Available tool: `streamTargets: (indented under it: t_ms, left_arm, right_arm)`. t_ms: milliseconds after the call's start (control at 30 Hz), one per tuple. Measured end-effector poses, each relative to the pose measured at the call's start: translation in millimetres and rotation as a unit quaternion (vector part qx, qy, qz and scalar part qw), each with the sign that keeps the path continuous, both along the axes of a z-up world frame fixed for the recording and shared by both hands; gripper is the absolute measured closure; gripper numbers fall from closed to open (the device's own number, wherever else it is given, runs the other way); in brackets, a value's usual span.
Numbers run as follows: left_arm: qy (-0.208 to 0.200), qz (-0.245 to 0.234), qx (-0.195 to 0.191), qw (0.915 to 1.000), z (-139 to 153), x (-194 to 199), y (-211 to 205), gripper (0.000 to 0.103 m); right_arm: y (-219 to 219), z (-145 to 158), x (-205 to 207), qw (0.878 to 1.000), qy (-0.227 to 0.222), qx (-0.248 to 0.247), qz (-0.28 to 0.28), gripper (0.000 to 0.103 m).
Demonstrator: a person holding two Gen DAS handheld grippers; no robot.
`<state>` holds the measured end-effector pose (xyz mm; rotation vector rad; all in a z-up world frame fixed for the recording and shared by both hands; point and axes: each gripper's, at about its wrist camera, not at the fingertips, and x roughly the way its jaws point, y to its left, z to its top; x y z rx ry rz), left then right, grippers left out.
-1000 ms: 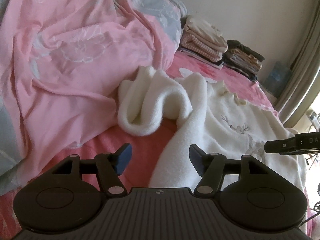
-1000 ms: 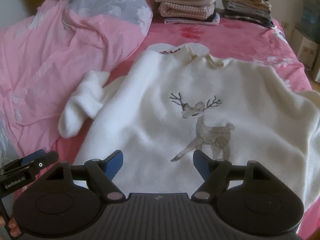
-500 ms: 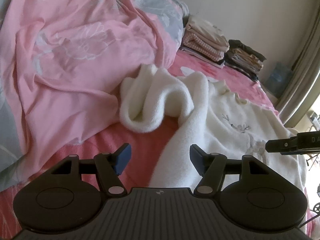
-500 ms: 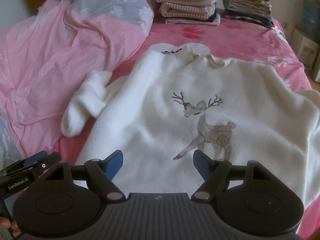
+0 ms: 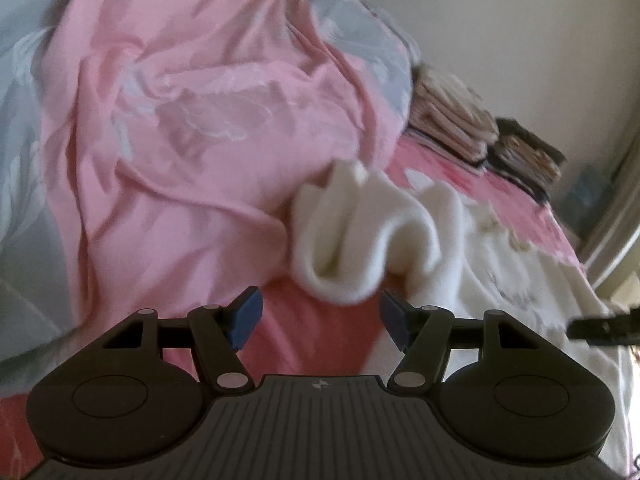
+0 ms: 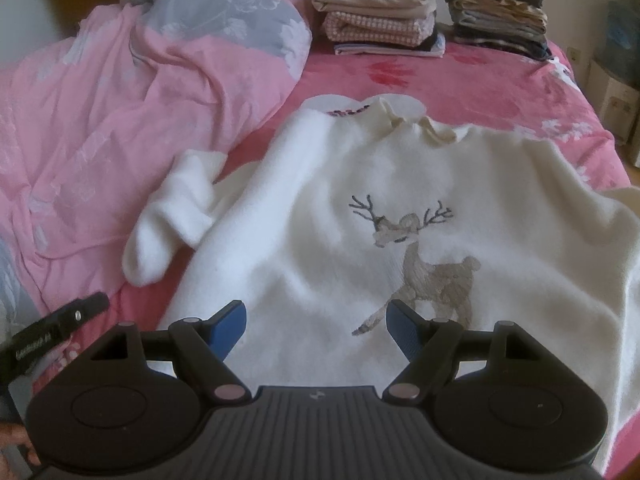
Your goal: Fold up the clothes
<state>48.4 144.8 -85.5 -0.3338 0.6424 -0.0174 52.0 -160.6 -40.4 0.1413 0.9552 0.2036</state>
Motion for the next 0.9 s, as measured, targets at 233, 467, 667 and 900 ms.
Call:
streamTargets:
  t_ms: [233,467,667,900]
  left_arm:
    - [-0.043,0.017,0.037,0.9982,-2.3,44.7,4.4,0.039]
    - [-0.010,-0.048,0.091,0.9946,-19.0,105.2,-10.2,0.053]
    - [0.008,-0.050,0.073,0.9961,-36.9,118.5,-12.3,0.059]
    - [-0.021,-0.045,0.051,0.9975,-33.9,108.1,-4.1,0.088]
  right_arm:
    - [-1.9,-10.1,9.6,1.000,0.000,0.012,0.002,0.024]
    - [-3.1,-21.9,17.4,1.000,0.007,0.023,0.004,0.024]
    - [-4.3,-33.7,27.2,0.999,0.018,0.030,-0.001,0.024]
    - [-2.9,-35.4,33.6,0.999,0.011,0.052,0.001,0.024]
